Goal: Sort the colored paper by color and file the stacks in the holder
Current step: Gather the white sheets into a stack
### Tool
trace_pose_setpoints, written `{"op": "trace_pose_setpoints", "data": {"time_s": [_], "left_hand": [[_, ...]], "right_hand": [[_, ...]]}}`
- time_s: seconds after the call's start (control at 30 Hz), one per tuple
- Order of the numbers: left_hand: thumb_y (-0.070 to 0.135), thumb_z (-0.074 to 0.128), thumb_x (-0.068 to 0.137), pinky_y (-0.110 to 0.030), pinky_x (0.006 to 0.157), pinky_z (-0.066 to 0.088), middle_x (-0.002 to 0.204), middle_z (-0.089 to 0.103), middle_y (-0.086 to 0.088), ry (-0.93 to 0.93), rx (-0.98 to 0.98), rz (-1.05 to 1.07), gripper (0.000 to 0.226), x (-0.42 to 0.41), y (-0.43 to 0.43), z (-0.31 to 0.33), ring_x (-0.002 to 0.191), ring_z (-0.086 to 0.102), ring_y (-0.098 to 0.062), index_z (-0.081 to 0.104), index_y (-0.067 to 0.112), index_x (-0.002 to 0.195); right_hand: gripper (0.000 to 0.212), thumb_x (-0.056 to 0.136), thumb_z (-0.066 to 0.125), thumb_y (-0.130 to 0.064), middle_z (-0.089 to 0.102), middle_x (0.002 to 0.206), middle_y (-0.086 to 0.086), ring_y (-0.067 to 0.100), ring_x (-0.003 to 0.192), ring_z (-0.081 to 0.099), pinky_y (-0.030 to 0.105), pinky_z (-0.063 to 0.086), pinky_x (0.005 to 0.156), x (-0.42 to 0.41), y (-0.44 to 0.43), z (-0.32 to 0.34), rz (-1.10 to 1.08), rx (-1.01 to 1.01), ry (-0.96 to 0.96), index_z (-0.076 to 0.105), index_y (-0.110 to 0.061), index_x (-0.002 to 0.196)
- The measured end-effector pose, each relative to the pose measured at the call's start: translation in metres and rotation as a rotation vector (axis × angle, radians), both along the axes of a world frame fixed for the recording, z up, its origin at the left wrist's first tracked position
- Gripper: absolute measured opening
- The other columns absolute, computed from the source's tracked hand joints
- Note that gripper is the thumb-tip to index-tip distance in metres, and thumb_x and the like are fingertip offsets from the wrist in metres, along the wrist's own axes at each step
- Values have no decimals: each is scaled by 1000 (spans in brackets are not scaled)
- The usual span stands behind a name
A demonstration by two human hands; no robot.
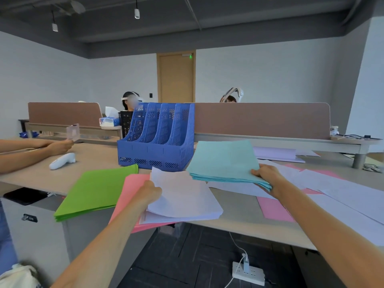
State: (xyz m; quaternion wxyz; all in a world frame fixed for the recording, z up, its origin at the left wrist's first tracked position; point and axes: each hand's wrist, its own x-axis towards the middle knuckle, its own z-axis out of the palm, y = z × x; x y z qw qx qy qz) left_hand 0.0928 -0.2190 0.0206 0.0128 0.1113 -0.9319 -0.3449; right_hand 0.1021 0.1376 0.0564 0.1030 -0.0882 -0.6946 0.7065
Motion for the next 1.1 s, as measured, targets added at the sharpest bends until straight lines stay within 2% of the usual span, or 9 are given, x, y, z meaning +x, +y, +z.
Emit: {"op": "trace_pose_setpoints", "data": {"time_s": [0.07,0.13,0.27,0.37,0.53,0.73,0.9,1.0,1.1], "left_hand": [[24,44,96,-30,87,43,140,44,-17,-20,-51,-1,67,6,-2,2,119,50,-32,12,-4,148],[29,41,97,-30,83,43,137,48,-13,12,-175,14,68,10,-8,4,109,52,-27,7,1,150],[22,41,94,-31,75,46,104,53,-3,50,-289,5,37,6,-23,6,90,52,-21,43,8,128],[17,46,91,-28,63,46,105,62,-3,88,-270,-47,21,8,-31,4,80,55,-18,57,18,108],[10,53,87,-30,87,49,115,61,4,110,-256,-145,24,6,-38,-8,101,58,-19,66,26,100],[10,55,85,-31,82,49,113,58,3,115,-246,-159,22,1,-35,-13,94,57,-15,64,26,98],[16,54,85,-32,83,49,118,56,1,101,-368,-153,25,3,-31,-7,99,57,-19,65,24,106],[17,51,87,-34,87,44,123,52,-4,268,-571,-100,26,4,-16,0,113,48,-26,64,23,109],[15,48,90,-36,82,44,118,51,-6,406,-524,-124,25,2,12,12,116,45,-28,65,22,107]], "right_hand": [[20,90,51,8,65,89,13,23,74,61,32,52,71,-4,-12,-2,26,16,-6,63,2,104],[21,90,51,8,66,89,12,23,74,62,33,53,72,-7,-26,-5,57,26,-11,64,0,105],[26,89,50,8,68,89,10,22,73,63,27,55,63,-12,-56,-12,144,40,-25,66,-5,105],[27,89,52,8,69,96,14,23,74,64,29,55,64,-20,-75,-23,188,70,-53,65,-1,111],[27,88,54,8,69,99,16,25,80,65,37,55,78,-27,-86,-44,216,111,-116,64,3,112],[25,86,58,4,66,97,18,26,76,62,34,53,70,-30,-77,-49,191,239,-193,62,8,110],[19,85,63,-7,64,88,15,25,70,62,30,51,64,-28,-78,-43,141,401,-209,61,5,99],[8,81,56,-11,62,81,14,26,65,60,32,53,60,-25,-74,-37,79,668,-161,60,-5,83],[23,81,55,-15,70,92,11,27,68,67,36,59,72,-20,-59,-36,39,819,-118,64,-12,102]]}}
